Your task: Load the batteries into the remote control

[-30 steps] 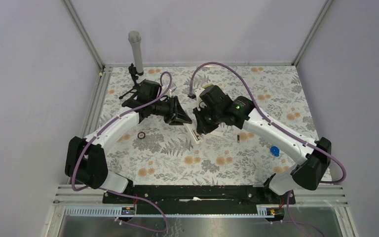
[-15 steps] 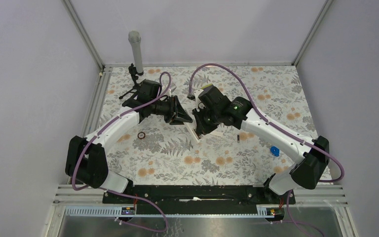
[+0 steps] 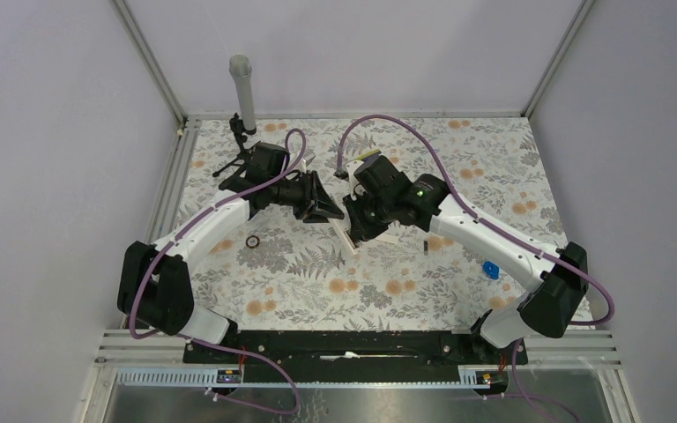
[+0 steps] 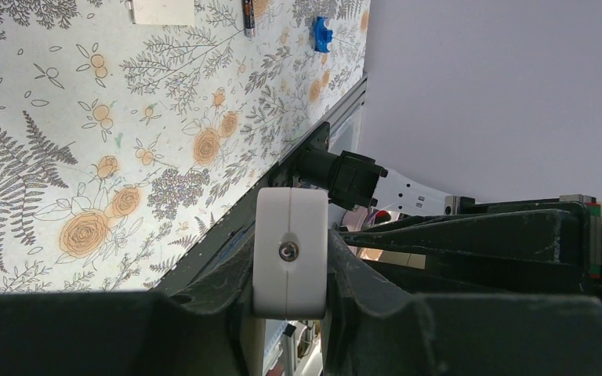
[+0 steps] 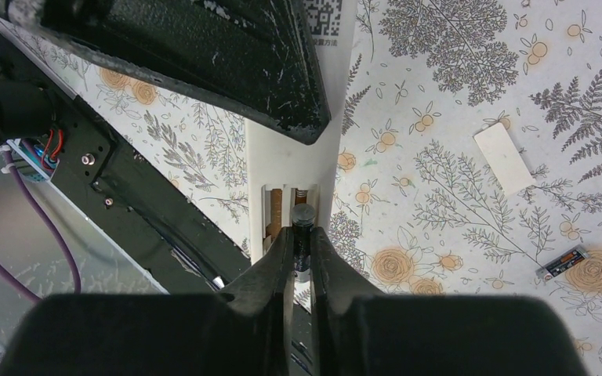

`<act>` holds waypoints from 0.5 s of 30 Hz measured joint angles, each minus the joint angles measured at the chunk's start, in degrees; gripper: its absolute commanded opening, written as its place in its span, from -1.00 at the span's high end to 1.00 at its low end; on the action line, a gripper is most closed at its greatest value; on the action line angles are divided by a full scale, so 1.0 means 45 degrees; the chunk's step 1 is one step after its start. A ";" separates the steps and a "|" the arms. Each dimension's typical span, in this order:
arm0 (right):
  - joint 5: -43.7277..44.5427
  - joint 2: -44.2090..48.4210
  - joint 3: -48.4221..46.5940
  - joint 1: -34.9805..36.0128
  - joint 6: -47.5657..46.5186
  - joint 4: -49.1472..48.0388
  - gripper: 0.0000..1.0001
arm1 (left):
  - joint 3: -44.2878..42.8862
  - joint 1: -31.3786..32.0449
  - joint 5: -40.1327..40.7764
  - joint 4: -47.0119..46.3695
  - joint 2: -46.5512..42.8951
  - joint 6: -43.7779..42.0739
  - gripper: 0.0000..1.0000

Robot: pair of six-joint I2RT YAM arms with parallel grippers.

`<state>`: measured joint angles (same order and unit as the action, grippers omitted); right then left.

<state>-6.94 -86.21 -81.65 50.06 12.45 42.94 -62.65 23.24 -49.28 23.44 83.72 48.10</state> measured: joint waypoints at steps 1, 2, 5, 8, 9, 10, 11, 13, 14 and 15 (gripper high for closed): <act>-0.0005 0.0000 0.0005 0.0000 0.0000 0.0000 0.71 | 0.0000 0.0000 -0.0005 0.0005 0.0005 0.0000 1.00; -0.0010 0.0000 0.0024 0.0000 0.0000 -0.0010 0.70 | -0.0005 0.0000 0.0000 0.0005 0.0005 0.0000 1.00; -0.0019 -0.0005 0.0044 0.0000 -0.0005 -0.0034 0.69 | -0.0005 -0.0005 0.0015 0.0010 0.0005 -0.0010 1.00; -0.0015 0.0000 0.0044 0.0000 -0.0005 -0.0058 0.69 | 0.0000 -0.0029 0.0010 0.0010 0.0005 -0.0010 1.00; -0.0019 0.0000 0.0044 0.0000 -0.0005 -0.0063 0.69 | 0.0000 -0.0034 0.0010 0.0010 0.0005 -0.0010 1.00; -0.0019 0.0000 0.0044 0.0000 -0.0005 -0.0078 0.69 | 0.0000 -0.0044 0.0010 0.0010 0.0005 -0.0010 1.00; -0.0024 0.0000 0.0044 0.0000 -0.0005 -0.0092 0.69 | -0.0005 -0.0058 0.0010 0.0005 0.0005 -0.0010 1.00; -0.0044 0.0000 0.0049 0.0000 -0.0005 -0.0117 0.68 | 0.0000 -0.0078 0.0005 0.0010 0.0005 -0.0010 1.00; -0.0049 0.0000 0.0058 0.0000 -0.0005 -0.0126 0.68 | 0.0000 -0.0083 0.0005 0.0005 0.0005 -0.0010 1.00; -0.0053 0.0000 0.0068 0.0000 -0.0005 -0.0146 0.68 | 0.0000 -0.0087 0.0005 0.0010 0.0005 -0.0015 1.00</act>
<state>-7.18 -86.21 -81.34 50.06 12.43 42.28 -62.65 22.85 -49.25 23.49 83.74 48.03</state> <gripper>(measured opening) 0.160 0.254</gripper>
